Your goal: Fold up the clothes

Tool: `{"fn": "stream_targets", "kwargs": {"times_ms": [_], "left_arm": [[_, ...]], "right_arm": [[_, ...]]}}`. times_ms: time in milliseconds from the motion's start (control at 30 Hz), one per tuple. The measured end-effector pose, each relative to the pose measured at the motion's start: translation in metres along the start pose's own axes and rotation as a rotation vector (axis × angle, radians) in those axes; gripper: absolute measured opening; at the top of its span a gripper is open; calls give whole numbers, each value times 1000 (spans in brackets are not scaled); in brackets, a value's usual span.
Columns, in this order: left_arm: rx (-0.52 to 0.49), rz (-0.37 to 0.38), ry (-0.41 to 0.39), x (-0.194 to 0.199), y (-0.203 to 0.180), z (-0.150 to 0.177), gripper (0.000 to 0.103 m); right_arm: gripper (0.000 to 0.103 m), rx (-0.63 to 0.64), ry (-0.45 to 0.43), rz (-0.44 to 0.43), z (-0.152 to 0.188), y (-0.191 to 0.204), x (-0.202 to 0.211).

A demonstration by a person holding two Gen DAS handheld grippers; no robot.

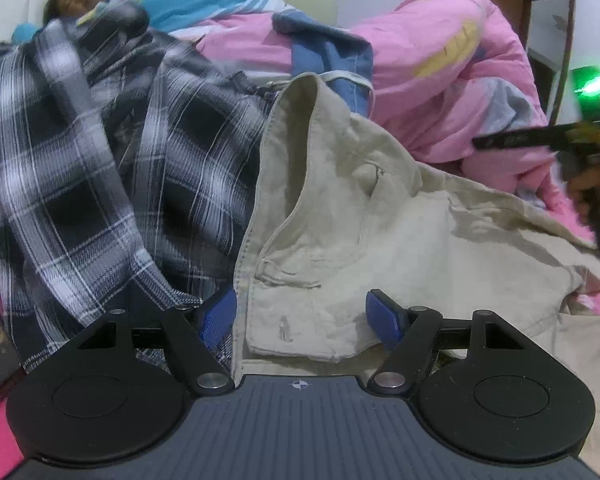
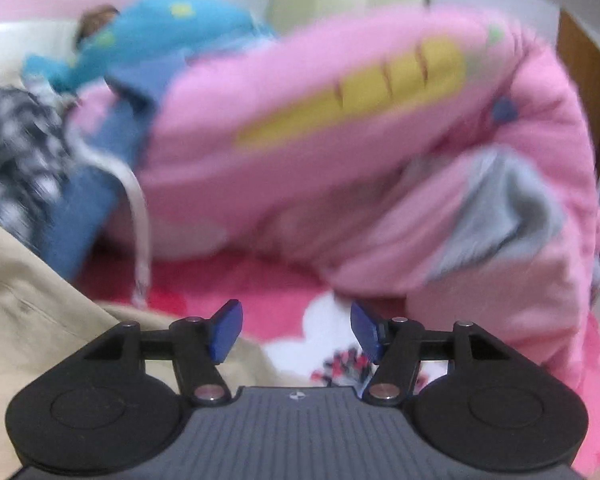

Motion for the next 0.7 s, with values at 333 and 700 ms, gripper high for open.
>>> {"fn": "stream_targets", "kwargs": {"times_ms": [333,700], "left_arm": [[-19,-21,-3,16,0,3,72],[-65,-7,52,42,6,29,72]], "right_arm": [[79,526,-141,-336,-16,137,31],[12,566,23,-560,-41,178,4]]}}
Point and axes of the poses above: each gripper's, at about its wrist camera, not at the fingertips, and x roughly against the way its jaws point, y to its left, z to its underside, the point moved 3 cm from there along -x, roughly the way its jaws point
